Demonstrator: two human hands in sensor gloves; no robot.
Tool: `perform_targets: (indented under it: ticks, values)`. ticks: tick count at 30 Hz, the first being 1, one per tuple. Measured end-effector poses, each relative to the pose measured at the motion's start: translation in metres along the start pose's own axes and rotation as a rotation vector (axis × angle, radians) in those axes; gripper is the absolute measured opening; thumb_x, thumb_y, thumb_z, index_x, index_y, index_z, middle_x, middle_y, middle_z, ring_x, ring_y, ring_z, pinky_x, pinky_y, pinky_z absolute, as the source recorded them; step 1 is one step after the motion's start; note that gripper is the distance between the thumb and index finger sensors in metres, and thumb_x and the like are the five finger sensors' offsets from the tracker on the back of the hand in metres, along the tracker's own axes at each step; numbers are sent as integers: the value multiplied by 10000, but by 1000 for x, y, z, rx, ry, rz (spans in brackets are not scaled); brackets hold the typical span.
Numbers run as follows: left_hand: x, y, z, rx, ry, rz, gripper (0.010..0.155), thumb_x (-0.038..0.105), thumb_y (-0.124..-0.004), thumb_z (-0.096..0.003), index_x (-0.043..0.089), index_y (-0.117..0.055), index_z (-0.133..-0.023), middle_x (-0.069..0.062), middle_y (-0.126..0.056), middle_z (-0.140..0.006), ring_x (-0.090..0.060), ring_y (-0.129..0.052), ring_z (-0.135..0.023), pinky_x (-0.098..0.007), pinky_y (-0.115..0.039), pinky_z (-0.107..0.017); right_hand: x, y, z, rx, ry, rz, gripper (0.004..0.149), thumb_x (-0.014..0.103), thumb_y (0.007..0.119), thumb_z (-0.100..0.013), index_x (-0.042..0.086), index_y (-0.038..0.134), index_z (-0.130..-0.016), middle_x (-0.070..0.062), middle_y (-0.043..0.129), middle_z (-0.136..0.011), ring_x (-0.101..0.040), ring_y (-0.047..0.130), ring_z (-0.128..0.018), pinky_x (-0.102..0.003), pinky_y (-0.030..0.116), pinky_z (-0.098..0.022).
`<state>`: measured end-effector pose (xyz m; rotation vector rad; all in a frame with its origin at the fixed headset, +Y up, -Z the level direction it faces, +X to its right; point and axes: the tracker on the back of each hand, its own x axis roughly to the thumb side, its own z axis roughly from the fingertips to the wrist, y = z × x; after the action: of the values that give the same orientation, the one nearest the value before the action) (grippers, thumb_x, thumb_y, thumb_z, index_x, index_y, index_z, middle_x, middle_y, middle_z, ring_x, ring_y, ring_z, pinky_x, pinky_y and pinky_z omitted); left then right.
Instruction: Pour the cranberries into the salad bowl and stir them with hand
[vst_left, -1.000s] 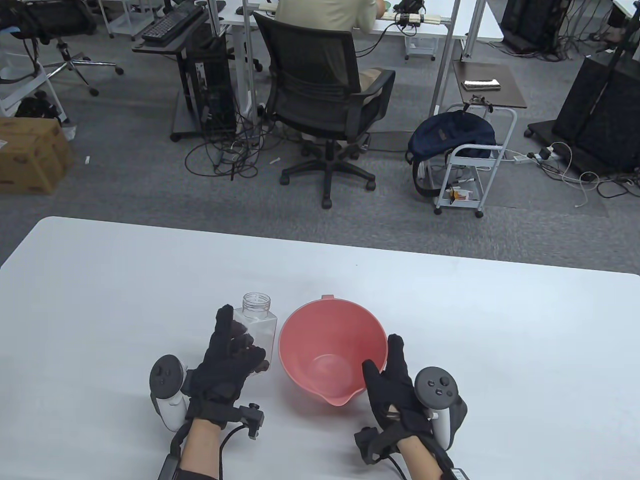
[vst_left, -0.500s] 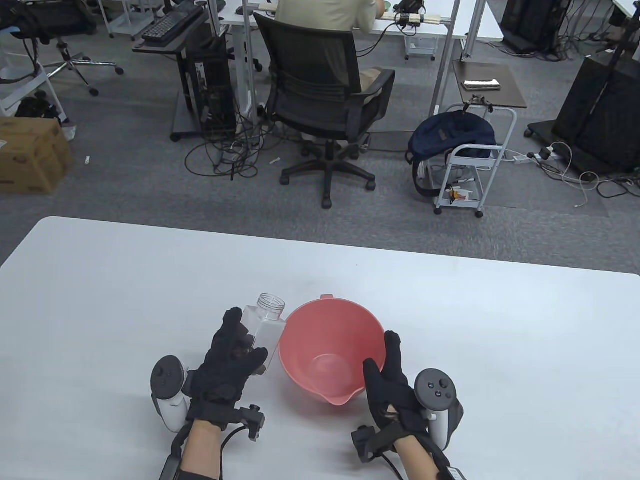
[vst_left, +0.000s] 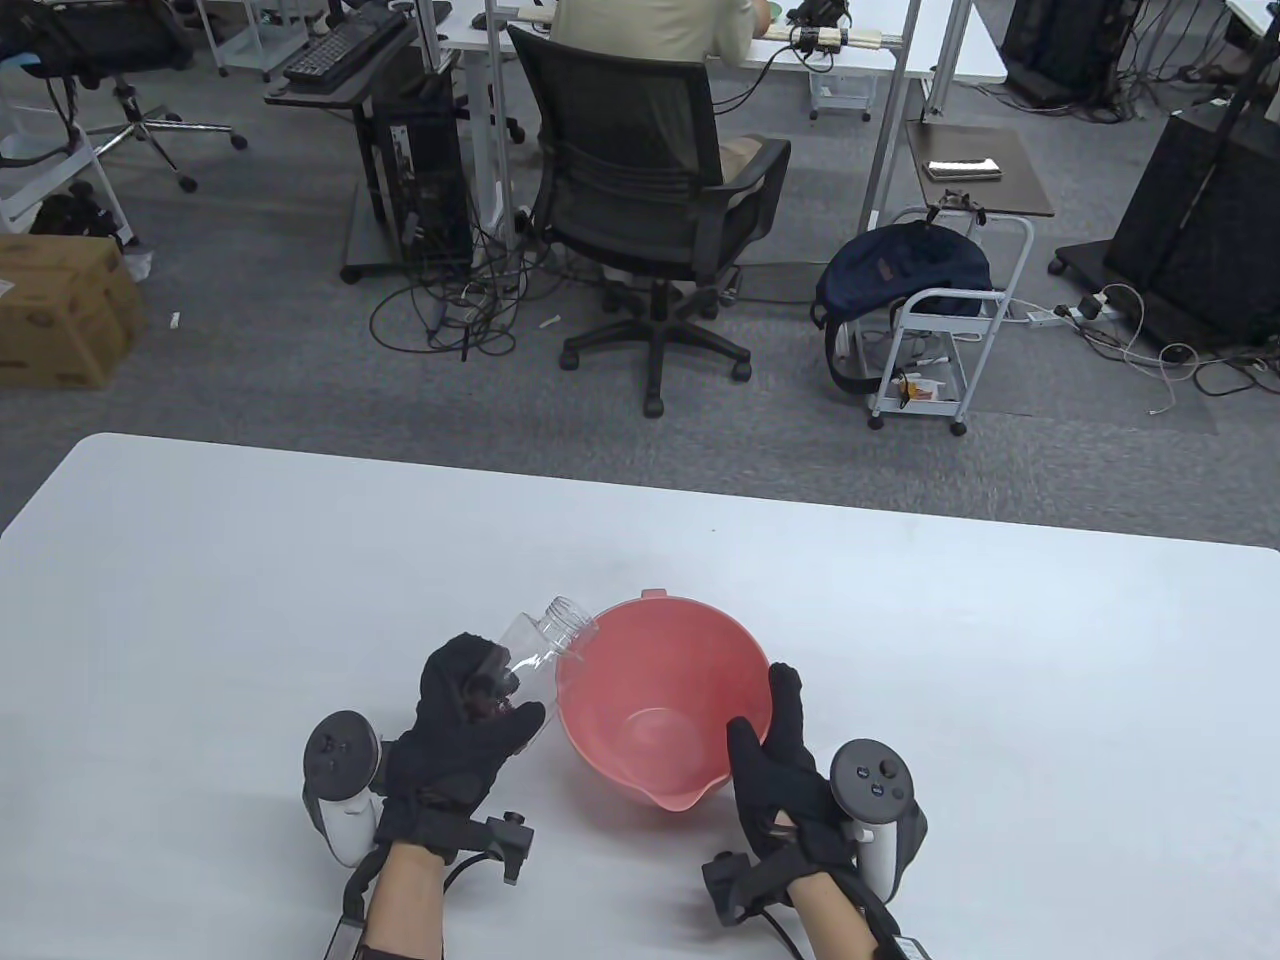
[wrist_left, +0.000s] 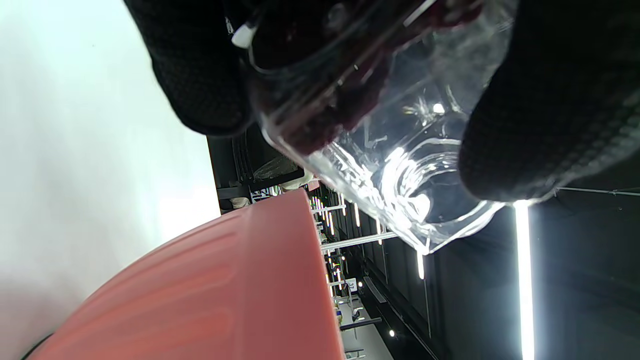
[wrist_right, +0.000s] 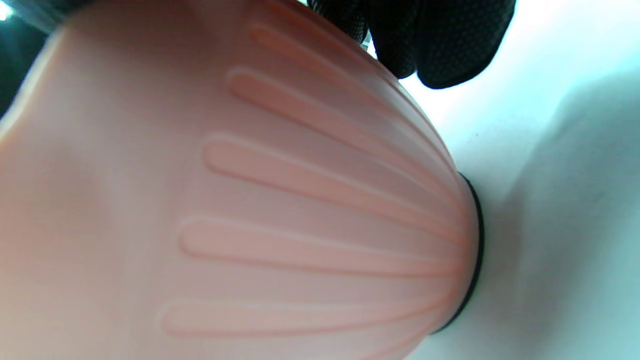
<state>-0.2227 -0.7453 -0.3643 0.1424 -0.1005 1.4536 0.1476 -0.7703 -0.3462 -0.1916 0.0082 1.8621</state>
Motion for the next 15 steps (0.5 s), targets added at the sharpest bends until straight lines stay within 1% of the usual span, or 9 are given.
perform_targets:
  ticks: [3,4,7,10,13,15]
  values:
    - [2,-2,0,-26,-10,-7,926,550,-1120,-371,427,-514,-1060,71,-646,-1152,-318,-775,-1010,-446,-908,-621,0,0,0,1,1,1,723,680,670,-488,481,237,-1032,-160,472,-1150,-432,658,-956,-502,749,-603]
    - [2,-4,0,-38,-12,-1,917,541,-1121,-375,419,-526,-1062,59,-604,-1153,-316,-764,-1010,-433,-907,-619,0,0,0,2,1,1,725,680,671,-488,480,236,-1032,-161,474,-1149,-430,660,-956,-502,748,-604]
    - [5,-7,0,-50,-26,-12,863,537,-1118,-376,447,-598,-1058,18,-548,-1136,-322,-746,-997,-380,-912,-604,0,0,0,4,4,-3,724,679,673,-488,482,238,-1032,-165,476,-1147,-432,659,-955,-502,748,-603]
    - [10,-10,1,-83,-52,-23,862,556,-1118,-364,476,-610,-1055,24,-581,-1125,-294,-768,-994,-359,-921,-596,-1,0,0,4,5,-4,724,680,671,-489,483,236,-1032,-166,475,-1148,-433,659,-954,-501,749,-603]
    - [18,-14,3,-85,-77,-58,904,570,-1118,-352,492,-567,-1064,34,-627,-1121,-280,-806,-986,-332,-929,-588,-1,0,0,2,5,-3,724,681,671,-488,483,237,-1033,-169,478,-1147,-434,660,-953,-500,750,-603]
    - [23,-17,5,-83,-93,-86,911,580,-1119,-342,497,-567,-1062,38,-662,-1120,-276,-831,-980,-318,-936,-579,-1,0,0,4,7,-5,725,680,673,-488,482,239,-1033,-170,479,-1146,-434,662,-952,-502,748,-603]
